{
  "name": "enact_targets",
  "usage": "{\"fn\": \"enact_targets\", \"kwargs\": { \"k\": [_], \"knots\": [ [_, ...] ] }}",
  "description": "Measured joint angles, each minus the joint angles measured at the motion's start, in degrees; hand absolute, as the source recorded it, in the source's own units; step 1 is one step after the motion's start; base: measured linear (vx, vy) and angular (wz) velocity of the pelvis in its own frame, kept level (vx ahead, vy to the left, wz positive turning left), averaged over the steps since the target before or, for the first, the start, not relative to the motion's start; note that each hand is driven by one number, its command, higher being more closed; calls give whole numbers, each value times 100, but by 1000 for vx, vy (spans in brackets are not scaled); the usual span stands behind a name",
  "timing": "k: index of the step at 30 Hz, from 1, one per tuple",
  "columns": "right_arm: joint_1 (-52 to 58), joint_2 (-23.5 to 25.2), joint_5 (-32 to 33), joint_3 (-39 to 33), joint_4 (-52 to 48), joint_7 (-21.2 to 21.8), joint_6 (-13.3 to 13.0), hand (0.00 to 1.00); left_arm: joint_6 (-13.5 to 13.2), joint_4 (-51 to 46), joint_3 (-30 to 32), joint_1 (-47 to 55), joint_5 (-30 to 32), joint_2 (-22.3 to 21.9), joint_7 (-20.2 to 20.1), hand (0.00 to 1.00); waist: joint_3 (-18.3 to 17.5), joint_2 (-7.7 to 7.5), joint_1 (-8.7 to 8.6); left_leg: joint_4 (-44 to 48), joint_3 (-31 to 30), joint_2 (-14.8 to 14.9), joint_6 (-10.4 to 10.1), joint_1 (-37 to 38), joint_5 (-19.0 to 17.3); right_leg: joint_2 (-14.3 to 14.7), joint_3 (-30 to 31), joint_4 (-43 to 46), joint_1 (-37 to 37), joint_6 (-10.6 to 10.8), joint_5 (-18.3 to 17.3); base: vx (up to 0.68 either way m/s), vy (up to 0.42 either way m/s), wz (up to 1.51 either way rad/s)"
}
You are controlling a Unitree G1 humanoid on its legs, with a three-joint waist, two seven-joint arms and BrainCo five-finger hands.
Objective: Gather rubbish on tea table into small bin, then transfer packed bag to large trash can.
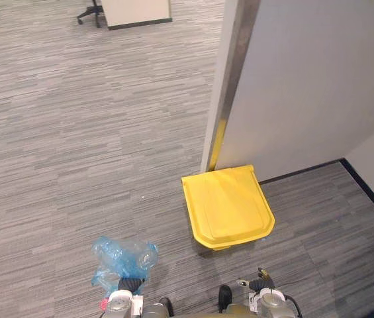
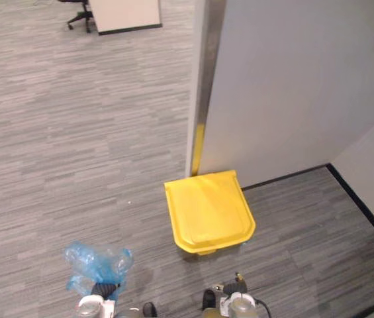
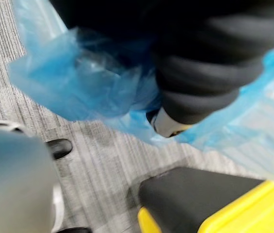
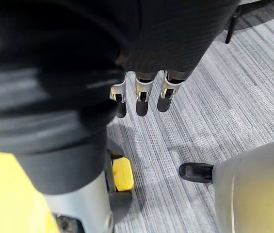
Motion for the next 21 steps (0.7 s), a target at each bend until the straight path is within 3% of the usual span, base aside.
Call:
{"fn": "enact_targets", "kwargs": {
  "k": [2,4,6,7,9,10,11,12,13,16,18,21],
  "knots": [
    [-17,-7,12,-42,31,-3,-27,0,-4,-12,-4,-23,-6,7,3,100,124,7,-67,-13,-25,-4,129,300,-160,-138,-391,1112,-470,4,-188,-80,58,-4],
    [-30,9,11,-6,25,-1,-29,0,-2,-9,17,-30,-6,19,7,100,136,-87,-77,11,-30,13,163,420,-262,-170,-729,919,-671,-24,-166,24,65,-3],
    [-42,20,11,-11,-85,-3,-20,0,-3,-8,17,-43,-5,11,11,100,174,-61,-93,130,-33,132,121,455,-385,-47,-1005,267,-880,-122,134,119,11,3],
    [-56,31,9,-9,-191,-5,-8,0,-4,-11,20,-71,-6,-5,13,100,254,-26,-95,354,-16,243,78,461,-550,47,-1181,-293,-985,-132,460,235,-39,5],
    [-106,90,5,-8,-229,-15,9,0,-6,-21,83,-150,-6,18,16,100,385,-121,-71,749,54,244,-133,485,-775,83,-1290,-755,-1017,-79,608,298,-107,2],
    [-86,115,-3,-4,-301,-26,44,0,-7,-21,120,-185,-5,19,27,100,420,-167,-60,1075,24,239,-263,497,-1020,77,-1347,-719,-970,-217,463,311,-159,-11],
    [-65,101,-5,-8,-331,-26,48,0,-6,-16,126,-243,-5,-33,34,100,440,-145,-34,1232,4,317,-321,497,-1138,128,-1361,-701,-981,-380,572,366,-182,-21],
    [-132,140,-4,-11,-428,-38,57,0,-8,-21,127,-361,-5,-116,40,100,598,54,44,1511,-41,504,-358,396,-1181,251,-1332,-531,-995,-358,477,262,-130,-10],
    [-168,140,-8,-71,-582,-37,60,0,-8,-27,111,-493,-4,-207,43,100,708,129,31,1569,-218,524,-349,347,-1175,301,-1212,-266,-1102,-360,400,267,-156,7],
    [-166,194,5,-142,-694,-36,46,0,-16,-135,124,-575,-1,-338,43,100,730,131,32,1580,-638,605,-328,358,-1194,346,-1132,792,-1455,-265,-372,215,-138,38],
    [-177,194,3,-128,-715,-25,61,0,-21,-165,153,-656,-2,-350,44,100,728,109,125,1568,-721,664,-329,313,-1193,343,-1195,1068,-1593,-280,-595,139,-101,27],
    [-241,195,-3,-5,-840,-15,68,0,-42,-288,311,-796,-4,-387,53,100,739,134,125,1490,-887,788,-382,40,-1161,339,-1418,1122,-1805,-297,-606,111,-109,25]
  ]
}}
